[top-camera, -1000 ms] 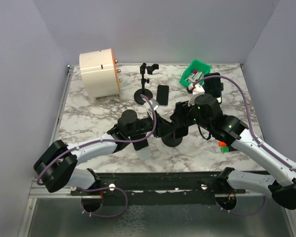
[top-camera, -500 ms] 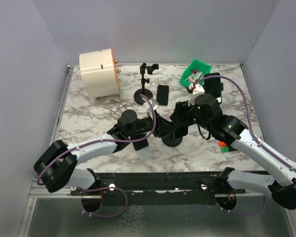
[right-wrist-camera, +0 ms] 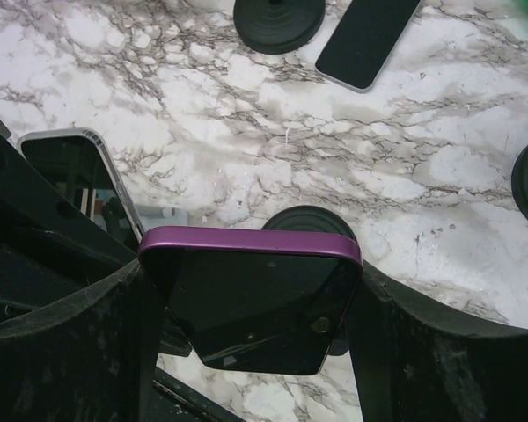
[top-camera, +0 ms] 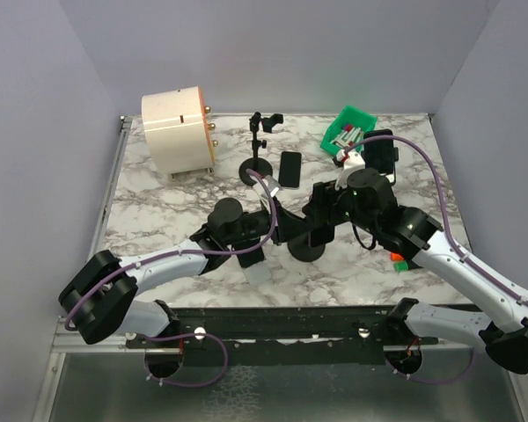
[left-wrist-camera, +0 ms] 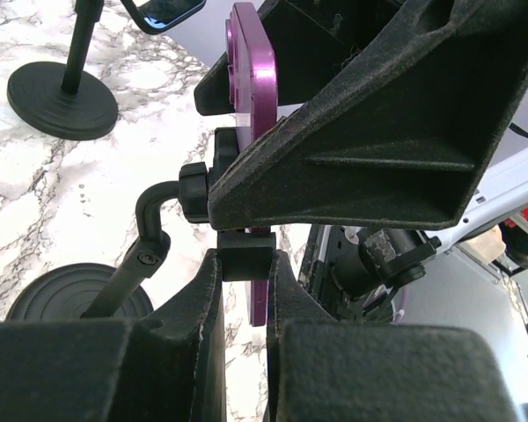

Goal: Remove the phone from the phone stand

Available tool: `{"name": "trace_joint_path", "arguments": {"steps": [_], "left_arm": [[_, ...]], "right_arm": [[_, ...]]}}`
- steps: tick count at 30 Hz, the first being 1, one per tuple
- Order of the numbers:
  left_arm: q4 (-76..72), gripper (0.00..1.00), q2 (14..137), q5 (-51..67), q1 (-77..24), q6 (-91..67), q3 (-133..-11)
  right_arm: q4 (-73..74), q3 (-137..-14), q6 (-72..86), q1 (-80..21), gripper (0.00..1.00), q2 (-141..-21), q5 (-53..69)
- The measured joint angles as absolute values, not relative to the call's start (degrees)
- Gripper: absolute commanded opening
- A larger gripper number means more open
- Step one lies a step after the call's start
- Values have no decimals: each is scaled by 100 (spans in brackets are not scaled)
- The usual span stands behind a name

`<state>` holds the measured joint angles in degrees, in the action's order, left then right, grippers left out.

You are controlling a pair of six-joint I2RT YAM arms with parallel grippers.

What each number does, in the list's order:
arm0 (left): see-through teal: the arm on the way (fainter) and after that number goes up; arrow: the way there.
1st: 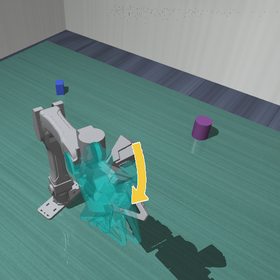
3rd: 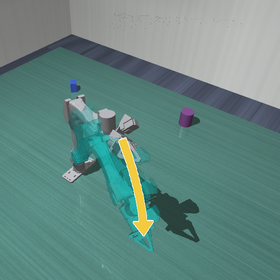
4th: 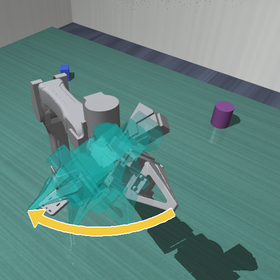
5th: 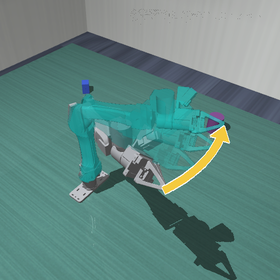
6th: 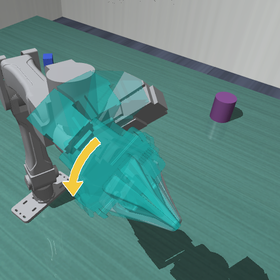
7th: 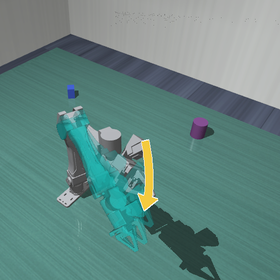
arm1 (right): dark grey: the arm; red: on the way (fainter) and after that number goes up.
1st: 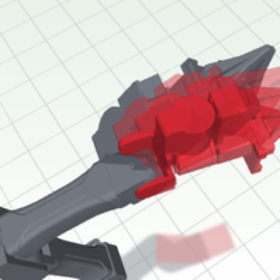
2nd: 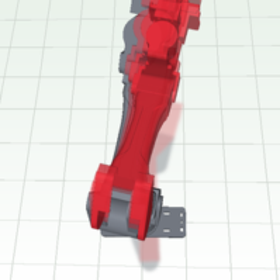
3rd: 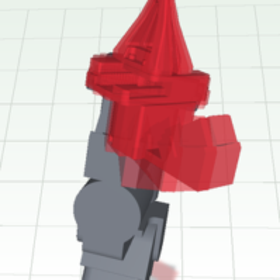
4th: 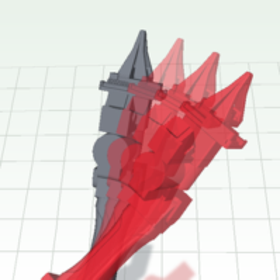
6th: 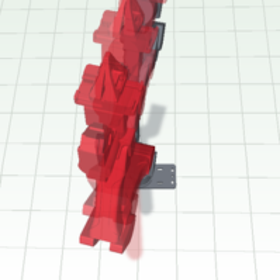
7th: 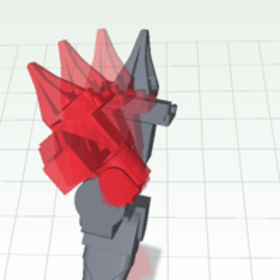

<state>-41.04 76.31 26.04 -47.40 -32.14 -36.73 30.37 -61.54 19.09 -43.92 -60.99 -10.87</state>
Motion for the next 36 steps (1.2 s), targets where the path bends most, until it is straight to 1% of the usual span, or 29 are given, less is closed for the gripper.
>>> {"name": "trace_joint_path", "arguments": {"steps": [19, 36], "left_arm": [[-4797, 0, 7513, 2576, -4713, -3653, -3223], [-5404, 0, 7616, 3100, -4471, -4294, -3013]], "right_arm": [[2858, -5830, 2016, -4460, 1, -5725, -958], [2456, -5349, 2141, -4451, 1, -5175, -539]]}}
